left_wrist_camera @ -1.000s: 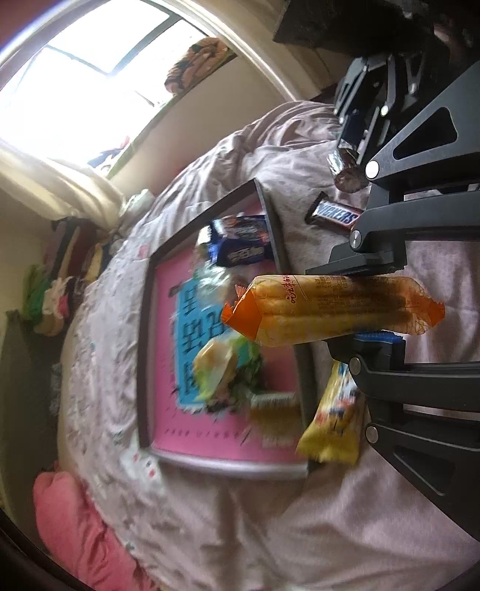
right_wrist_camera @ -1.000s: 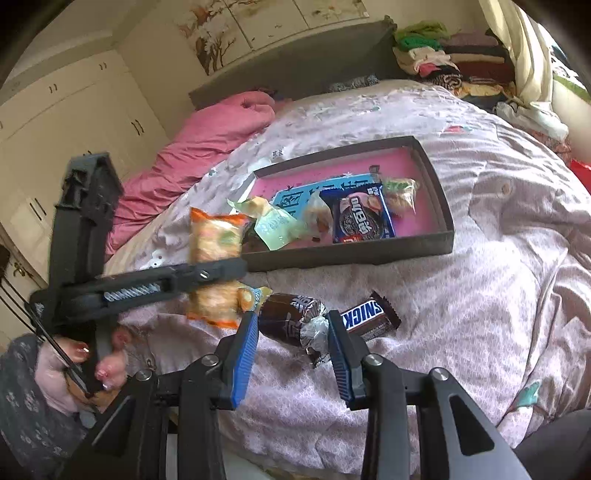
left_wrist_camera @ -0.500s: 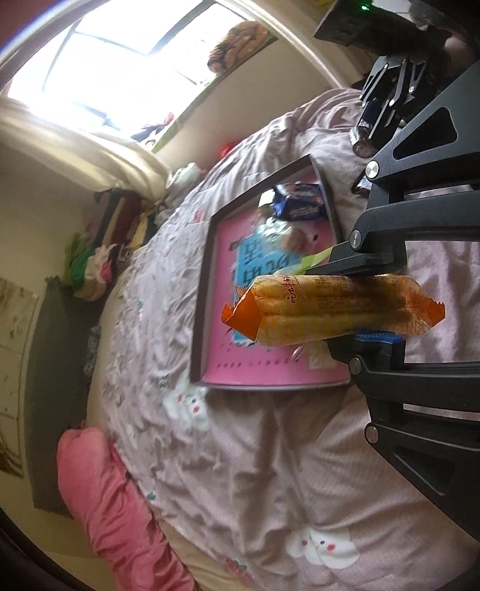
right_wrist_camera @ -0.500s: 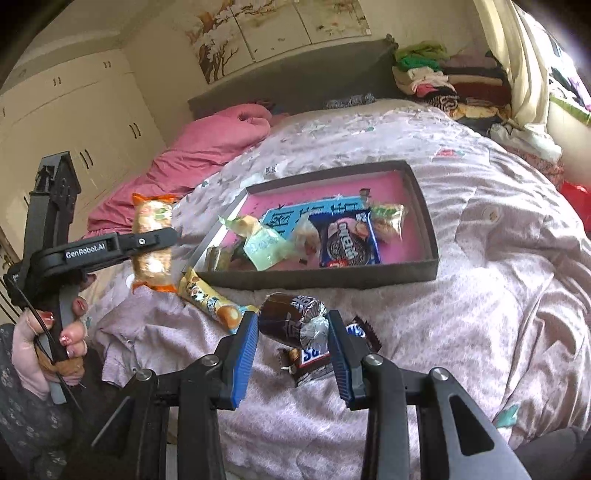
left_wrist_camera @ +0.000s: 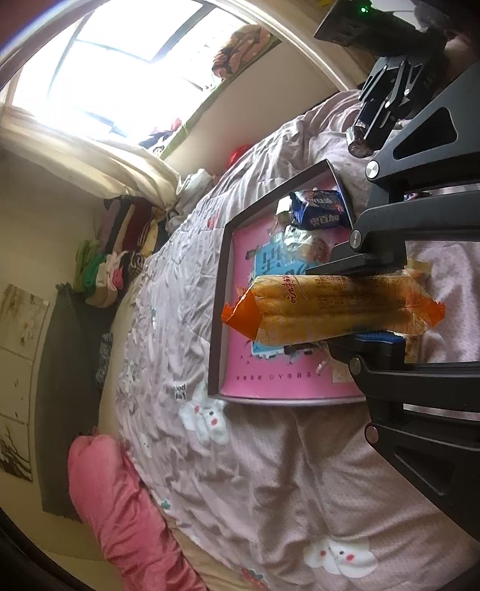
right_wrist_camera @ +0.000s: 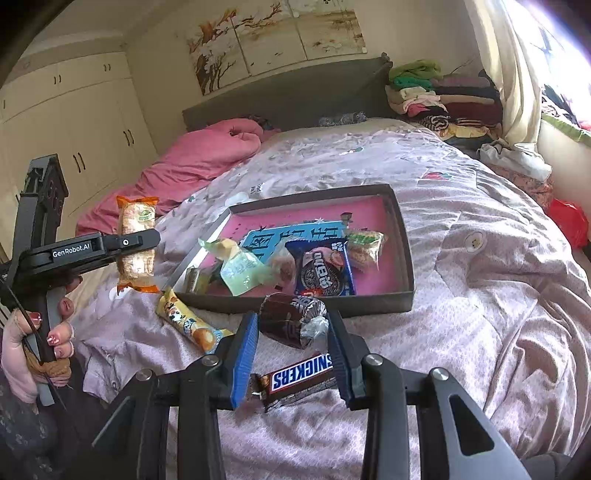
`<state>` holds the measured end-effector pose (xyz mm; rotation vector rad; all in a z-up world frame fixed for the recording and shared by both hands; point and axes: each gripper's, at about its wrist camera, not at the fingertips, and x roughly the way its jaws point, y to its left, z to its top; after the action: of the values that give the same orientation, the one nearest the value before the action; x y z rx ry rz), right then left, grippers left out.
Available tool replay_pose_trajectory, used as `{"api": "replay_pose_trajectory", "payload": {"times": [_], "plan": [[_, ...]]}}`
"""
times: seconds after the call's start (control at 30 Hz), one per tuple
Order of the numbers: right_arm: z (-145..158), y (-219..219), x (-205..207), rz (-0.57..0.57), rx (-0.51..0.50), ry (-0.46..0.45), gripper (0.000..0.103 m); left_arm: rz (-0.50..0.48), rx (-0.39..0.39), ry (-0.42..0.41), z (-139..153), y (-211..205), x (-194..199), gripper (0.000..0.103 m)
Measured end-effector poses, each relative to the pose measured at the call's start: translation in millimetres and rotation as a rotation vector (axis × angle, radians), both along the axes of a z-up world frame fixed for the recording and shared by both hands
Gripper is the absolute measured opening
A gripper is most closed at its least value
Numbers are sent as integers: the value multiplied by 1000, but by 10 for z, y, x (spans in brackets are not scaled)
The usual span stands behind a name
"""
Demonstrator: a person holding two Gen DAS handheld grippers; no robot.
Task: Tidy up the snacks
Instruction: 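Carry the pastry bag over the tray with the left gripper while the right gripper carries the chocolate there, then lower the pastry bag into the tray and open the left gripper while the right gripper releases the chocolate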
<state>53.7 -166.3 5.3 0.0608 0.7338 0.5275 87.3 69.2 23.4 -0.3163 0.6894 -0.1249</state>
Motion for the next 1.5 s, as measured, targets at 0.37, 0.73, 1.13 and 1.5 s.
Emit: {"api": "replay_pose_trajectory", "payload": {"times": [0.37,0.73,1.13,1.5], "plan": [[-20,-149,174,-57,26,-3,38,-32,55,21,-168,-201,255,23],[-14,-188,334,-78,30,-22,38,-54,91,9,-278,-297,441,23],[-69,-131,523,-94,-25,-41,38,-80,78,28,-393,-360,559,23],[-72,-140,610,-115,-49,-67,38,-96,50,46,-467,-379,575,23]]}}
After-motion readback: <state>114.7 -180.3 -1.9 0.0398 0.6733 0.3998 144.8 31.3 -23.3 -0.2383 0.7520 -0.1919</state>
